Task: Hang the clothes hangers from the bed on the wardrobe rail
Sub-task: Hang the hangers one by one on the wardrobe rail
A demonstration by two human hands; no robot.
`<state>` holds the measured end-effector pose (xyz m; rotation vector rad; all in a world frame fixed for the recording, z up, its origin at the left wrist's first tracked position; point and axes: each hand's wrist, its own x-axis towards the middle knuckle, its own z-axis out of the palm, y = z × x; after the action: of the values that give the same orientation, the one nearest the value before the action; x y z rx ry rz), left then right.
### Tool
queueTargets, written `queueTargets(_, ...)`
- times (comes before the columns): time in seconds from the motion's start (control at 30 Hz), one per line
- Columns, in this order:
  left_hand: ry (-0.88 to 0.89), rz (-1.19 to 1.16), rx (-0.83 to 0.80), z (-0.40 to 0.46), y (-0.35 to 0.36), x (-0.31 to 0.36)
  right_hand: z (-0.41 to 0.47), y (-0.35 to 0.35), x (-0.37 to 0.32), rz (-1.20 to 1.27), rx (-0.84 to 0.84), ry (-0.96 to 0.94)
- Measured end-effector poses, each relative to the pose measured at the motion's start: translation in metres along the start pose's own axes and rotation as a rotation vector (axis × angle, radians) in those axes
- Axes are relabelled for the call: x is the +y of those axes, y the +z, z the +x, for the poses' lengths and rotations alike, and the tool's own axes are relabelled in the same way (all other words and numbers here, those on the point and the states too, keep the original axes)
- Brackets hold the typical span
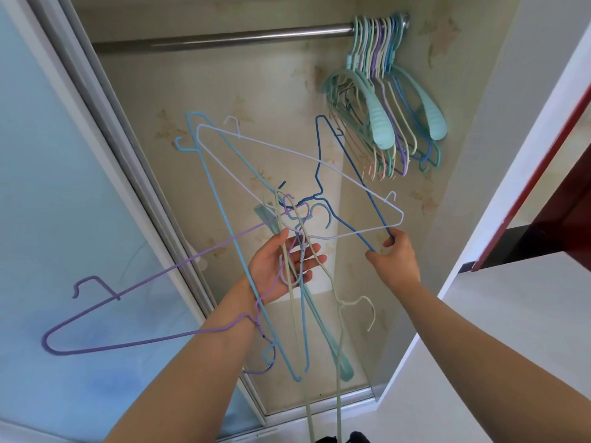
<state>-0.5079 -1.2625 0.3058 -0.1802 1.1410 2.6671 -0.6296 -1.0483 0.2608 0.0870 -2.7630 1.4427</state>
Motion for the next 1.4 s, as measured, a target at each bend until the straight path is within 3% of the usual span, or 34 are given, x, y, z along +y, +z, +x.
queueTargets(0.27, 0.003, 0.007, 0.016, -0.004, 0.01, -0.004, 0.013, 0.001, 0.017, 0.032, -0.079, 0.055)
queueTargets(0.53, -0.01, -0.009, 0.039, -0.006, 0.016, -0.008, 0.014, -0.019, 0.01, -0.203, 0.17, -0.071)
queueTargets(0.77, 0.026, -0.024, 0.0, -0.008, 0.007, -0.009, 0.015, -0.036, 0.017, -0.251, 0.122, -0.234)
queueTargets(0.93, 0.004, -0.024, -0.101, -0.01, 0.008, -0.008, 0.016, -0.038, 0.035, -0.169, 0.077, -0.216)
queueTargets(1.23, -0.02, -0.021, -0.143, -0.016, 0.015, -0.007, 0.032, -0.036, 0.038, -0.1, -0.026, -0.172)
queueTargets(1.4, -0.003, -0.018, -0.119, -0.021, 0.009, -0.002, 0.039, -0.038, 0.025, -0.153, 0.004, -0.286)
